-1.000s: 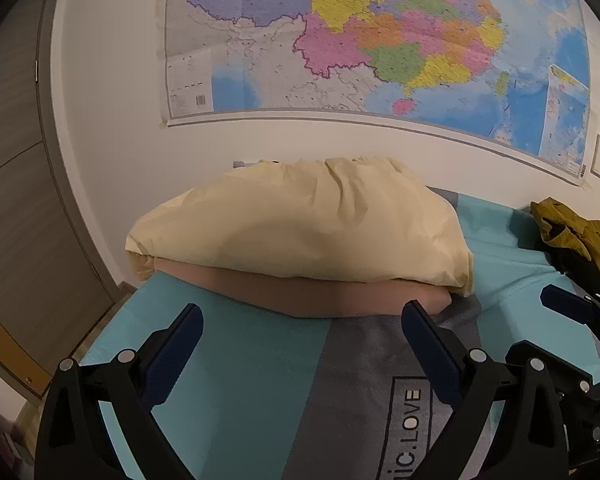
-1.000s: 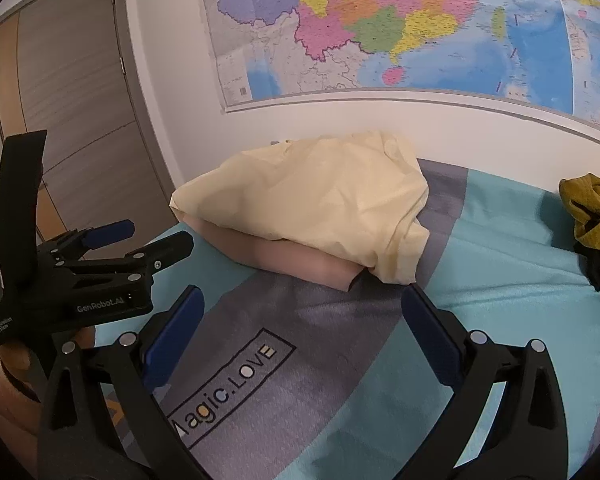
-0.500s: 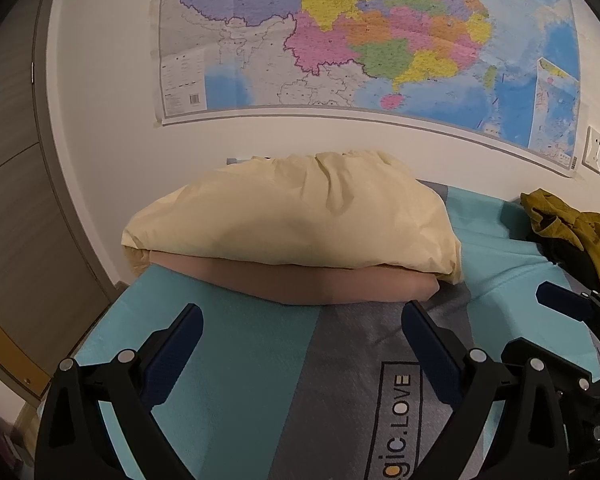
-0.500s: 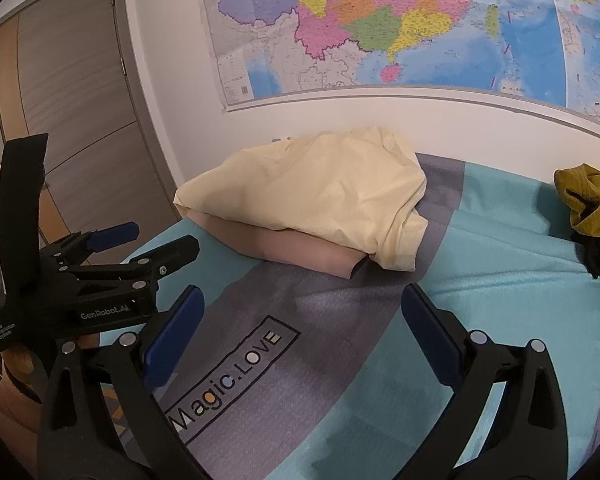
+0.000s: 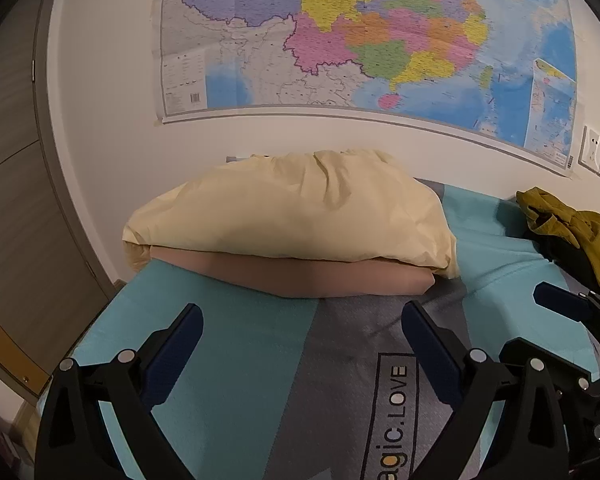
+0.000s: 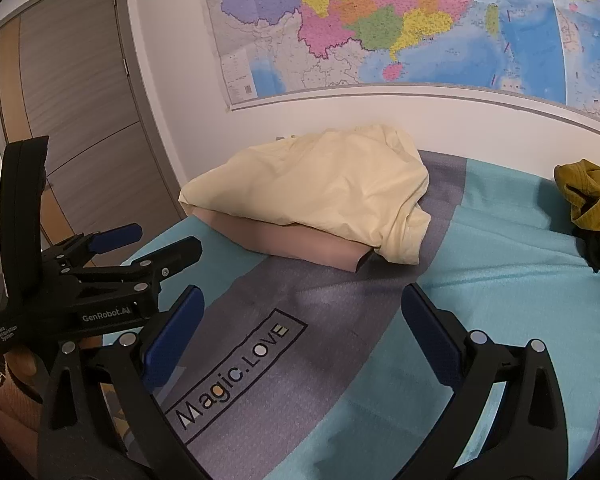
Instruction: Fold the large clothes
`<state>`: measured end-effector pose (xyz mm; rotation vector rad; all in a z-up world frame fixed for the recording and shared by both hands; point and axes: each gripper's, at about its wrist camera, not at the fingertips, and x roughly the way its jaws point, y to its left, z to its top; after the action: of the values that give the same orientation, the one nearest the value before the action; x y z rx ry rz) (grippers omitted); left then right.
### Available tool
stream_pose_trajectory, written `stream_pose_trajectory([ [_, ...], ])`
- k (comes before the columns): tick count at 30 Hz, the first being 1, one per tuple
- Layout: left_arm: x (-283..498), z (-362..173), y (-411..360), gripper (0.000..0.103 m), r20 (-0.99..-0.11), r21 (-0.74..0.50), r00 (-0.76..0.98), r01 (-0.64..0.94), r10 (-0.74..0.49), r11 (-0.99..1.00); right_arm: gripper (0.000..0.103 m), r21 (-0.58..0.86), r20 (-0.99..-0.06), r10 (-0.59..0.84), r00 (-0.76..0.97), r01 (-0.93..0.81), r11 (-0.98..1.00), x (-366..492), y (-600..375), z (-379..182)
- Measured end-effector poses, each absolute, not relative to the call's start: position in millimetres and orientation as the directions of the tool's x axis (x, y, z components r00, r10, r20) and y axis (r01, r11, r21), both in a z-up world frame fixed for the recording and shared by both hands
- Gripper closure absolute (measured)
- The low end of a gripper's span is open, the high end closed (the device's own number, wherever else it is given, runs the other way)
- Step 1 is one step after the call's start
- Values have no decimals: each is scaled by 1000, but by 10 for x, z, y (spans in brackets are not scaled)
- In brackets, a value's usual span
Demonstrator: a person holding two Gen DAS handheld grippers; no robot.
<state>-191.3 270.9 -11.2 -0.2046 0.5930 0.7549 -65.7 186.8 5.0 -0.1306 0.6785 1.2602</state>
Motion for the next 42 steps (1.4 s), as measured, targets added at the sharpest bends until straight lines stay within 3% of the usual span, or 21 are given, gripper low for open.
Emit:
stream_pose_trajectory([
  [42,-1809,-254,2587,7,-613,2,596,-655,519,755,6,303,-535,826,179,-871,386,-595,1604,-17],
])
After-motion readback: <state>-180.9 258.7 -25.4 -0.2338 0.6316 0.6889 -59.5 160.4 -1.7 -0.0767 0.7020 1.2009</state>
